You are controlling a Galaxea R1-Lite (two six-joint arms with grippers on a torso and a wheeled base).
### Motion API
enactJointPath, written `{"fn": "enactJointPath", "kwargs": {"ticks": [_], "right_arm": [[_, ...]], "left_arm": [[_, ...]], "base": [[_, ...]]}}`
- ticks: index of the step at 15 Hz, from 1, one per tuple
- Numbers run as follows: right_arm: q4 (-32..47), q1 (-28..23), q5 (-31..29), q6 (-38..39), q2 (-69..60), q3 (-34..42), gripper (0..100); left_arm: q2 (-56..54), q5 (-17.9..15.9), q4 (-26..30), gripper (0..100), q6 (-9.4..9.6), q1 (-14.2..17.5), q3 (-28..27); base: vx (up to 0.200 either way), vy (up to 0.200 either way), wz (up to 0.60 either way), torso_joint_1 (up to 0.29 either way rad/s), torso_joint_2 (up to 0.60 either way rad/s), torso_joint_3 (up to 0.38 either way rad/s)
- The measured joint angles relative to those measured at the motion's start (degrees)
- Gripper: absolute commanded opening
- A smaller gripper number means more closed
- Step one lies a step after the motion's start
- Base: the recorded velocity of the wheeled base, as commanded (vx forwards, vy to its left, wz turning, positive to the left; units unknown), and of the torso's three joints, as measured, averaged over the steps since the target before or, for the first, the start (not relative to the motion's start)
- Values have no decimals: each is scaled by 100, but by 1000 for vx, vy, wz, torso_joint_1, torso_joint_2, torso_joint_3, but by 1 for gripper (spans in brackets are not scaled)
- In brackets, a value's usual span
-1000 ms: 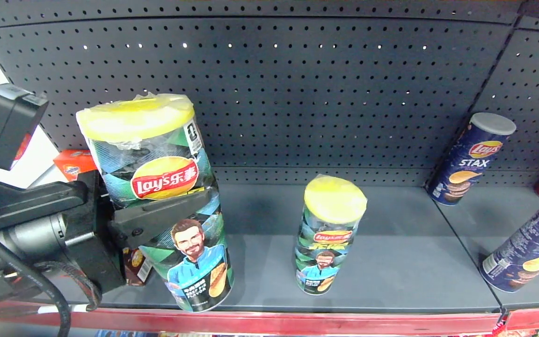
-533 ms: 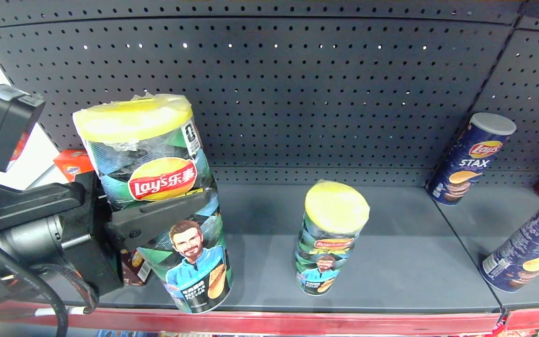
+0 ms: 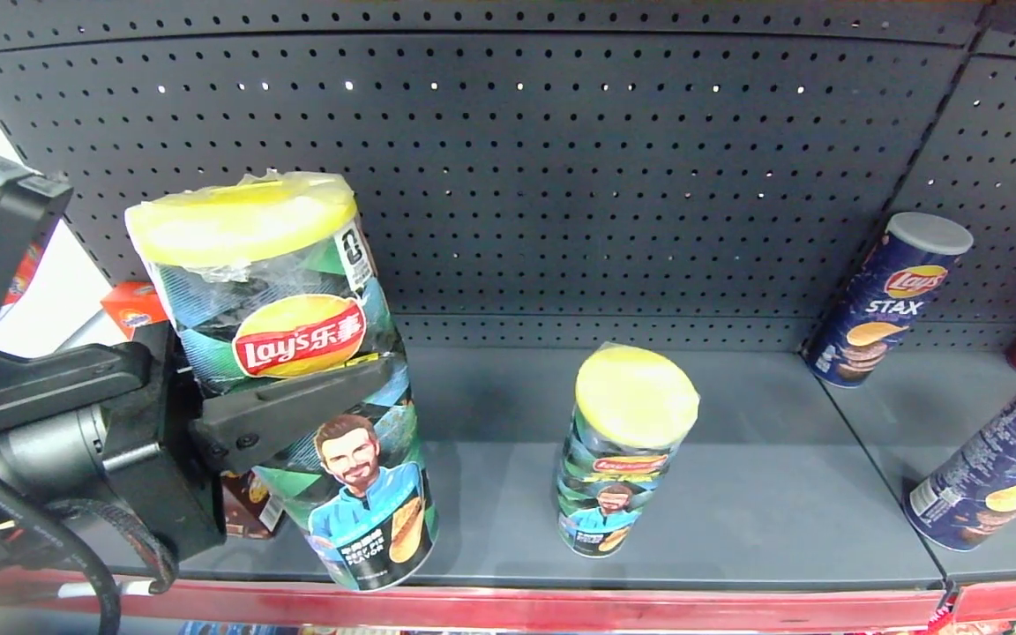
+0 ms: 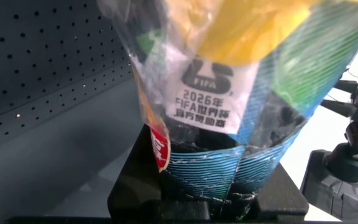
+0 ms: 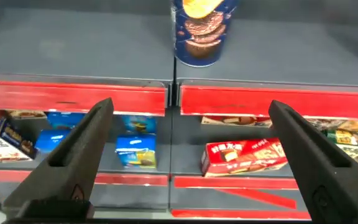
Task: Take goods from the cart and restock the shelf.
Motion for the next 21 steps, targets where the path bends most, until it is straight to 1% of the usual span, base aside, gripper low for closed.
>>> {"fn": "enactJointPath", "kwargs": {"ticks": [1, 2, 3, 7, 8, 10, 11, 12, 17, 21], "right_arm": [[-16, -105, -108, 15, -30, 7, 100], [-27, -182, -449, 39, -63, 13, 100], [-41, -216, -566, 61, -83, 21, 100], [-156, -243, -462, 251, -116, 60, 100], [-148, -243, -374, 243, -117, 62, 100], [-154, -240, 182, 188, -119, 68, 100], [-117, -240, 817, 163, -122, 90, 100], [-33, -240, 1232, 96, -122, 106, 100], [15, -236, 1325, 61, -122, 132, 100], [17, -236, 1325, 61, -122, 137, 100]], "left_arm": [[-4, 0, 0, 0, 0, 0, 2], [-22, 5, 2, 0, 0, 0, 18], [-41, 7, 0, 0, 0, 0, 30], [-144, 0, 0, 0, 0, 2, 178], [-166, 0, 2, 0, 0, 2, 193], [-201, 0, 0, 0, -7, 2, 201], [-211, 0, 0, 0, -5, 2, 204], [-218, -2, 2, 0, -5, 0, 204], [-233, -11, 2, 0, 0, -52, 272], [-227, -72, 16, 0, -5, -146, 212]], "base": [[0, 0, 0, 0, 0, 0], [0, 0, 0, 0, 0, 0], [0, 0, 0, 0, 0, 0], [0, 0, 0, 0, 0, 0], [0, 0, 0, 0, 0, 0], [0, 0, 0, 0, 0, 0], [0, 0, 0, 0, 0, 0], [0, 0, 0, 0, 0, 0], [0, 0, 0, 0, 0, 0], [0, 0, 0, 0, 0, 0]]}}
